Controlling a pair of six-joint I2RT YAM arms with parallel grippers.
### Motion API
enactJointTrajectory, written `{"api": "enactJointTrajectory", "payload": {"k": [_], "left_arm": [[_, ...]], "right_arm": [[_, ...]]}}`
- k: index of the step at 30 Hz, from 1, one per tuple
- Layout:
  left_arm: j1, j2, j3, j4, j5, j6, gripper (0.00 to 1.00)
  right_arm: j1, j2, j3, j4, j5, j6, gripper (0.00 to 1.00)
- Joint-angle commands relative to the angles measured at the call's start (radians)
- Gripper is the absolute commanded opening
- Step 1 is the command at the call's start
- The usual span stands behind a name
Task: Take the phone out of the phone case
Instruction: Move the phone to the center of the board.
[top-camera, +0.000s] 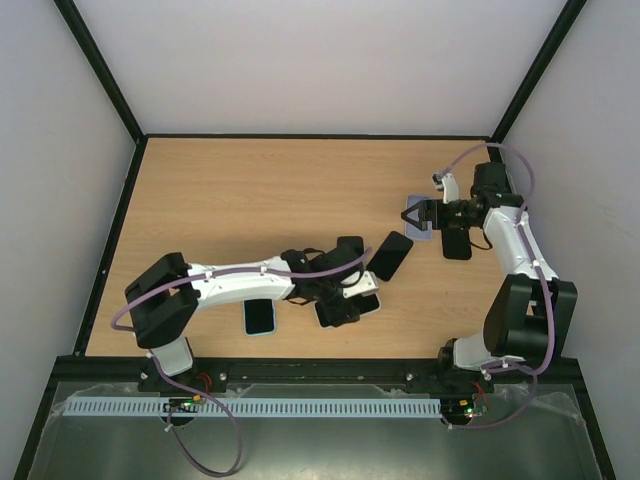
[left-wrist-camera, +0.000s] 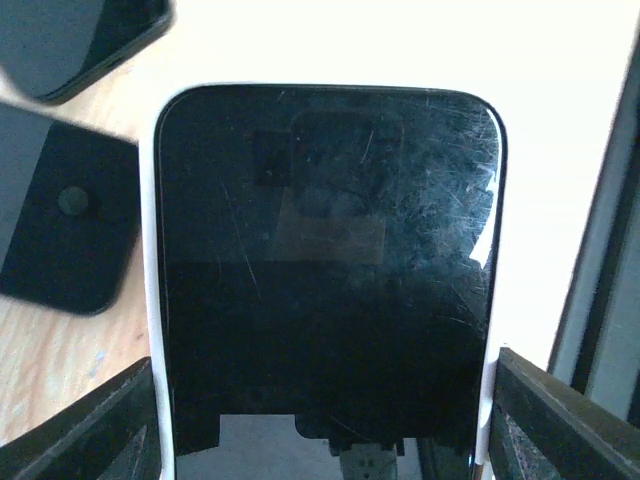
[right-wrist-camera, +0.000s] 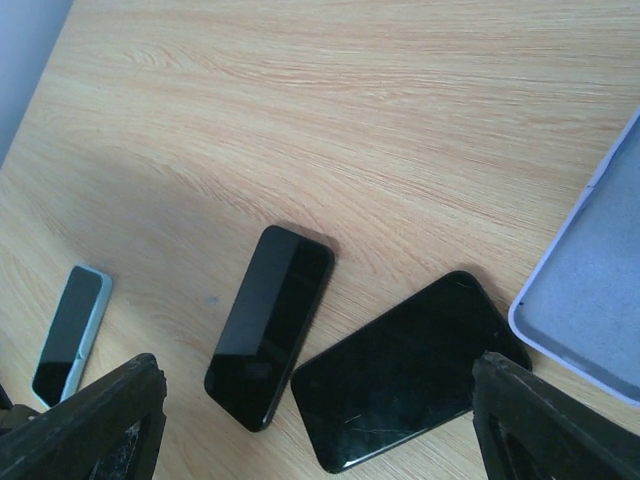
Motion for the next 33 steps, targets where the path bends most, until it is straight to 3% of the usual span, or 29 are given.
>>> {"api": "enactJointTrajectory", "payload": {"k": [1, 5, 10, 12, 16, 20, 25, 30, 33], "left_arm": [[-0.048, 0.033, 0.022, 0.017, 0.089, 0.112, 0.6], [-0.053, 0.066, 0.024, 0.011, 0.039, 0.155, 0.62], [-0.051, 0.118, 0.049, -0.022, 0.018, 0.159, 0.73], [-0.051, 0.114, 0.042, -0.004, -0.026, 0.141, 0.82], [-0.046, 0.066, 0.023, 0.017, -0.076, 0.109, 0.99], [-0.021, -0.072, -0.033, 0.053, -0.092, 0.072, 0.99], [0.113, -0.247, -0.112, 0.155, -0.181, -0.136, 0.99], [0.375, -0.358, -0.196, 0.232, -0.161, -0.361, 0.99], [0.475, -0.387, -0.222, 0.252, -0.134, -0.456, 0.99]], "right_arm": [[0.003, -0.011, 0.044, -0.098, 0.034, -0.118, 0.81], [0.003, -0.042, 0.066, -0.15, 0.067, -0.202, 0.82], [0.003, -0.079, 0.072, -0.207, 0.098, -0.311, 0.82], [0.003, -0.087, 0.074, -0.246, 0.102, -0.369, 0.82], [0.01, -0.086, 0.073, -0.311, 0.13, -0.474, 0.84], [0.037, -0.062, 0.096, -0.431, 0.152, -0.627, 0.86], [0.162, -0.082, 0.059, -0.562, 0.198, -0.836, 0.86], [0.38, -0.158, -0.081, -0.424, 0.227, -0.778, 0.88], [0.556, -0.204, -0.135, -0.313, 0.266, -0.682, 0.96]]}}
